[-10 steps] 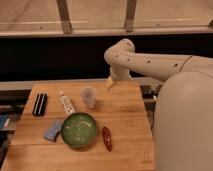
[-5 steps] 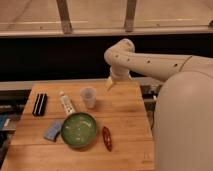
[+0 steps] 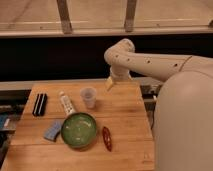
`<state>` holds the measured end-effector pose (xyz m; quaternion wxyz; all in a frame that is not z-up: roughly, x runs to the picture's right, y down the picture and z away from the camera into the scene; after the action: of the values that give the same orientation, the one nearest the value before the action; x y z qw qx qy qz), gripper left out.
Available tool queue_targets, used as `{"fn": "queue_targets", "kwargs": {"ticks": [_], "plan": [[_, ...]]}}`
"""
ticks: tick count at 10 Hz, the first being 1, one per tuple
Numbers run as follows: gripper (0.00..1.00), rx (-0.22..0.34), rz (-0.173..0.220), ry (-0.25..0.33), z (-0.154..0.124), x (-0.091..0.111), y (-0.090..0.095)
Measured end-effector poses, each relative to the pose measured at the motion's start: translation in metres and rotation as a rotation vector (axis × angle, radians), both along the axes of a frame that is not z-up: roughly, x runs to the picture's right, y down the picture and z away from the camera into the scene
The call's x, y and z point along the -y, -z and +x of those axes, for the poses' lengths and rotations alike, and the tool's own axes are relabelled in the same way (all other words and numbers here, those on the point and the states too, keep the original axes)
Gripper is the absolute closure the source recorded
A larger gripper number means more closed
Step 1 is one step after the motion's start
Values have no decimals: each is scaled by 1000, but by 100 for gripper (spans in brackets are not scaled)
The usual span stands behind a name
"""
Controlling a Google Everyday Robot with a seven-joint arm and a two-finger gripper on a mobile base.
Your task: Stand the bottle upright
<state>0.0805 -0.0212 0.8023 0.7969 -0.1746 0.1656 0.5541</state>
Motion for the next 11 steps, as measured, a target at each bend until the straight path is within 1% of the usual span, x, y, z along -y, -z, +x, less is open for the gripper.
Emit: {"fn": "queue_targets", "kwargs": {"ticks": [9,11], "plan": [[20,1,4,5,-1,1,1],[20,18,13,12,-9,11,5]]}}
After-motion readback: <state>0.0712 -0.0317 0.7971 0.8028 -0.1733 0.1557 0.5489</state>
